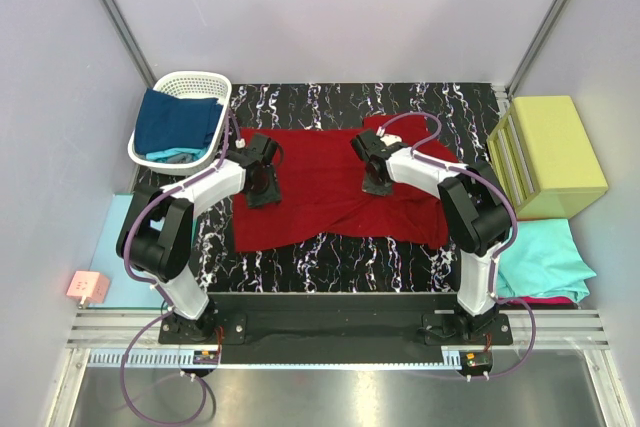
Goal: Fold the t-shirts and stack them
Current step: Fold the flattened tshirt in 1/3 of the way
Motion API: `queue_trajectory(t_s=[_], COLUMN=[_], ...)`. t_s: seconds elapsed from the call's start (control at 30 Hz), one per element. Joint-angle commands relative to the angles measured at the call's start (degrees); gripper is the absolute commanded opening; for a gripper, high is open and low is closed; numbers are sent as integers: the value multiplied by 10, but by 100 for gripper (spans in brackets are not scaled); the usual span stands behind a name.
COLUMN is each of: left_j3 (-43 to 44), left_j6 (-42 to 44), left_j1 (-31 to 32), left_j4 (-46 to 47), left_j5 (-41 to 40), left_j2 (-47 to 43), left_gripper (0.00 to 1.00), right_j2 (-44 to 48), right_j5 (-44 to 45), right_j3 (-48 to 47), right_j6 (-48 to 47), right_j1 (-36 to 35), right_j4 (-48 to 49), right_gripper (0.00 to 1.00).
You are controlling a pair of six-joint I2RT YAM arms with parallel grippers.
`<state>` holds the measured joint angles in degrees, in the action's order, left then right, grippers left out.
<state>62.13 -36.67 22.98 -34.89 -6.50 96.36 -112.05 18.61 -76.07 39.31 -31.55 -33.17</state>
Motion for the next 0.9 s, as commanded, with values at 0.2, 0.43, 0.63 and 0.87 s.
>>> queue_trajectory(t_s=[0.2, 0.43, 0.63, 0.87], left_j3=[4, -5, 1, 11], left_j6=[1, -2, -4, -2], left_j1=[0, -8, -15, -19], left_j4=[-24, -15, -15, -19], left_j5=[-68, -72, -52, -47], left_j2=[-19, -32, 6, 40], left_gripper=[46, 47, 46, 30], right_j2=[15, 15, 14, 15], right_j5=[21, 19, 18, 17], right_j3=[-7, -4, -4, -2], right_j6=[-14, -15, -18, -19], right_j1=[3, 3, 3, 3], right_j4=[18, 19, 19, 20], right_gripper=[0, 0, 0, 0])
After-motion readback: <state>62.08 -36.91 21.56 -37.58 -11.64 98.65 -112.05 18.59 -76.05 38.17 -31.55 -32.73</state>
